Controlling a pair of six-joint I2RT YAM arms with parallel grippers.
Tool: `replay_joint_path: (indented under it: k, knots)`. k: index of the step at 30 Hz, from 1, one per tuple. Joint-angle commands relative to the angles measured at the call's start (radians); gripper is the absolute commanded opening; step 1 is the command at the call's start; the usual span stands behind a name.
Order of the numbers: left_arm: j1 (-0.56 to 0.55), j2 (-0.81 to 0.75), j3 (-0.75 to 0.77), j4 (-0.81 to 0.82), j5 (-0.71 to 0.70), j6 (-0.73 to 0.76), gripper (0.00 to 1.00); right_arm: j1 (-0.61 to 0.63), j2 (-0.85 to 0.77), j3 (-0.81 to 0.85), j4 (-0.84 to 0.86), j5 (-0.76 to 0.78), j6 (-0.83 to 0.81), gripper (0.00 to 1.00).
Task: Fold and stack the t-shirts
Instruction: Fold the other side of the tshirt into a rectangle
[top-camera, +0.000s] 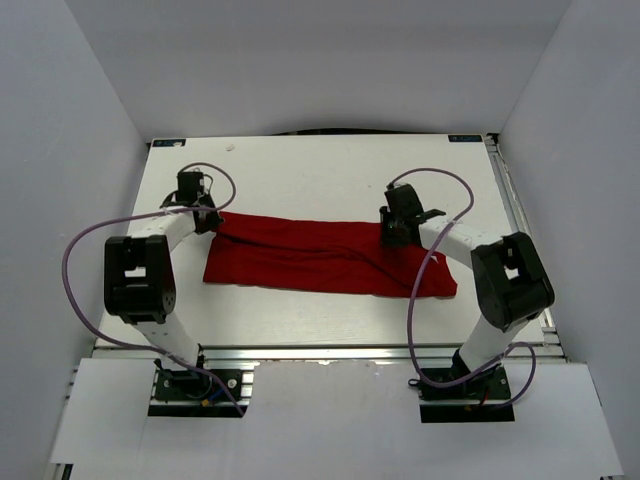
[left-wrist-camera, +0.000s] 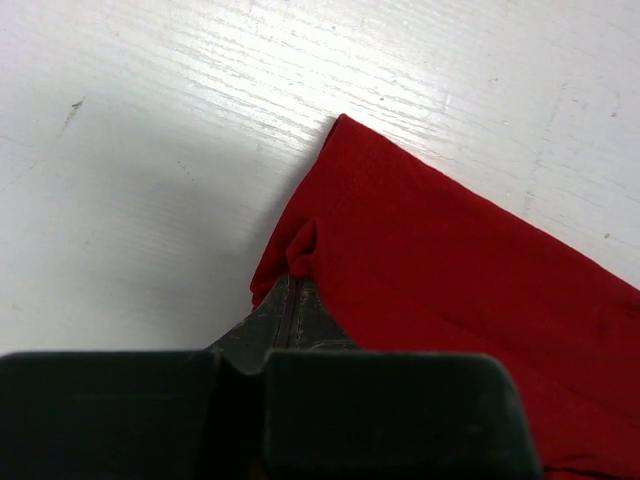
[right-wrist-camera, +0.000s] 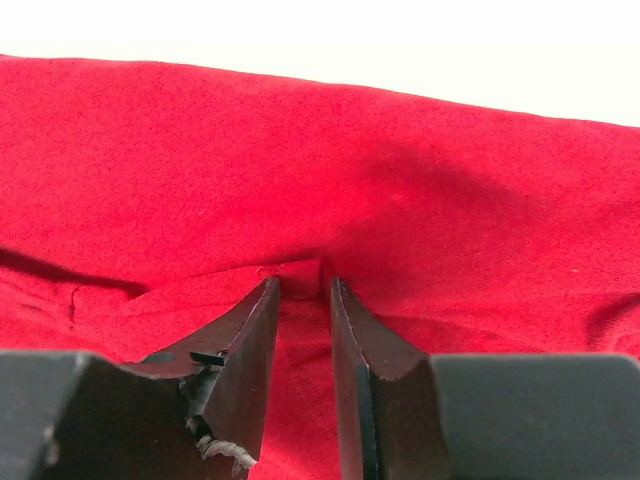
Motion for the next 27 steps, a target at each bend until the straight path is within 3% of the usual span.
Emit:
replay_joint_path:
  k: [1,5,13,27]
  knots:
    - [0.000,-0.069,0.023,-0.020,-0.013,0.019,0.00,0.004,-0.004,0.033,0.015,0.072,-0.003,0.34]
    - [0.000,-0.072,0.029,-0.021,-0.010,0.018,0.00,0.004,0.021,0.045,0.011,0.052,0.002,0.32]
    - [0.002,-0.077,0.020,-0.027,-0.010,0.022,0.00,0.004,0.042,0.062,0.005,-0.040,-0.003,0.00]
    - [0.000,-0.098,0.014,-0.015,0.022,0.050,0.00,0.005,-0.212,0.004,-0.084,-0.008,-0.007,0.00]
